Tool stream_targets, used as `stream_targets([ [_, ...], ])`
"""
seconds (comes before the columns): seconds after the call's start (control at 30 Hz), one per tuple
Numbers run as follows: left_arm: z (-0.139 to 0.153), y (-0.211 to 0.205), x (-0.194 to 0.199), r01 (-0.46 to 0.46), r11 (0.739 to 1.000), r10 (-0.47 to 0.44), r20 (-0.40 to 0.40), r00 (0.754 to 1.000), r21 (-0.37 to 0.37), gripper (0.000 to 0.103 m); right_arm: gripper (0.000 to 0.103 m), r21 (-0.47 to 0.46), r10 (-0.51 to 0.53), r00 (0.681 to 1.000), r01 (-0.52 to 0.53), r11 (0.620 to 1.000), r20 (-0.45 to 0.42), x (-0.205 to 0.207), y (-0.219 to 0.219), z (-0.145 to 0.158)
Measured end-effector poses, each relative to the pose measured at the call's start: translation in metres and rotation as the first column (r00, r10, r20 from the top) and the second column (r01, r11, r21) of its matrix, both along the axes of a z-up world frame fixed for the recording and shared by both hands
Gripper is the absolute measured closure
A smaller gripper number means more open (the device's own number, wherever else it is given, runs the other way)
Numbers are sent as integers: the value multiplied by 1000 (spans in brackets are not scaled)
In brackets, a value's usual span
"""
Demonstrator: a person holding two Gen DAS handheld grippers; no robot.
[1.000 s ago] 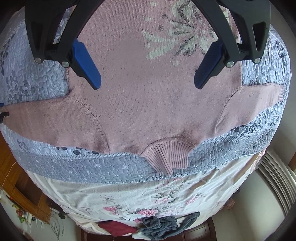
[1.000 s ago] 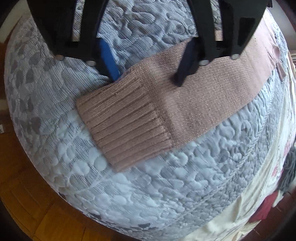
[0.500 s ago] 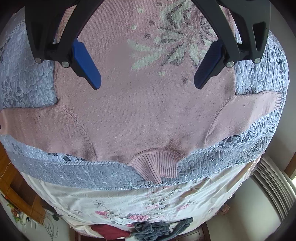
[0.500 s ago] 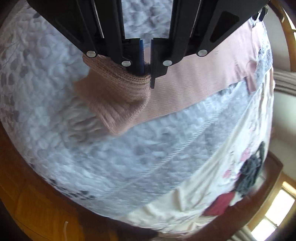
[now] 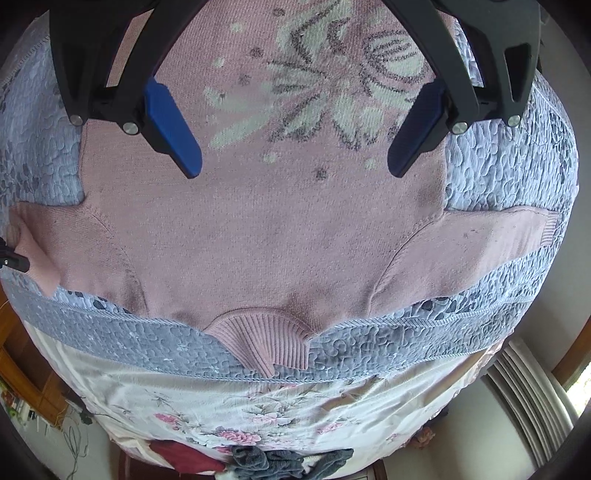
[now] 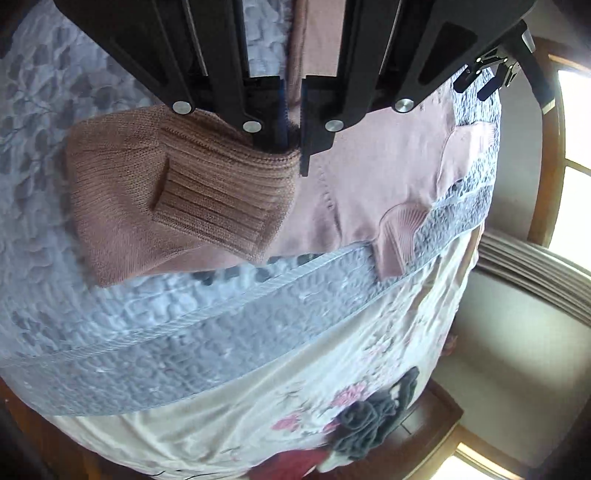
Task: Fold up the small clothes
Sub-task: 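Carry the gripped cuff with the right gripper across the sweater front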
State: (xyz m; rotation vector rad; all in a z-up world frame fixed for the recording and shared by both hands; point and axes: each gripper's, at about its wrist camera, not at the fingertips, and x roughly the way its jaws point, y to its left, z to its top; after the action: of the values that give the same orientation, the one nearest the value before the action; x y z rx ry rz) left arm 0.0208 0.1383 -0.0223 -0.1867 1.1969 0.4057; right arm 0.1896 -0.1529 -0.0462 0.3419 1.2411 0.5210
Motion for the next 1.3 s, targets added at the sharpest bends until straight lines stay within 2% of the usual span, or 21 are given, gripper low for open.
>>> stream_targets([
  [0.27,-5,21,-11,-33,999,33,-6,999,-24,3,98,-17,126,992,-126,992,-8,-26,77,-21],
  [0.4,-8,24,-9,-43,998,43,-5,999,-53,3,98,-34,172,984,-173,984,-36,-33,104,-43],
  [0.53,-8,18,-1,-23,998,23,4,1000,-64,3,97,-59,195,978,-199,978,-69,-38,113,-63],
  [0.6,-9,14,5,-14,996,14,8,1000,-83,3,90,-67,214,971,-222,973,-104,-42,115,-73],
  [0.67,-11,10,13,-7,994,8,9,1000,-111,3,88,-65,240,962,-249,966,-128,-49,114,-79],
  [0.8,-19,-7,36,26,985,-24,16,1000,-173,3,83,-62,260,959,-268,962,-111,-72,91,-67],
  [0.9,-32,-26,61,67,970,-65,15,998,-233,3,79,-63,183,979,-189,980,-90,-86,51,-54],
  [1.0,-55,-49,89,99,944,-109,-15,994,-316,4,78,-86,84,993,-91,992,-88,-95,8,-47],
  [1.07,-69,-65,103,116,918,-136,-27,990,-379,4,78,-90,23,995,-31,995,-94,-98,-17,-46],
  [1.2,-95,-94,123,125,888,-166,-55,985,-443,5,77,-90,-55,994,46,995,-97,-104,-51,-45],
  [1.23,-101,-98,127,116,881,-165,-67,984,-459,7,77,-94,-61,994,52,994,-93,-105,-54,-45],
  [1.27,-107,-102,129,108,869,-163,-73,984,-483,15,77,-97,-65,994,56,994,-88,-105,-57,-44],
  [1.3,-112,-104,131,99,857,-162,-82,983,-506,28,77,-97,-68,994,60,994,-85,-105,-59,-44],
])
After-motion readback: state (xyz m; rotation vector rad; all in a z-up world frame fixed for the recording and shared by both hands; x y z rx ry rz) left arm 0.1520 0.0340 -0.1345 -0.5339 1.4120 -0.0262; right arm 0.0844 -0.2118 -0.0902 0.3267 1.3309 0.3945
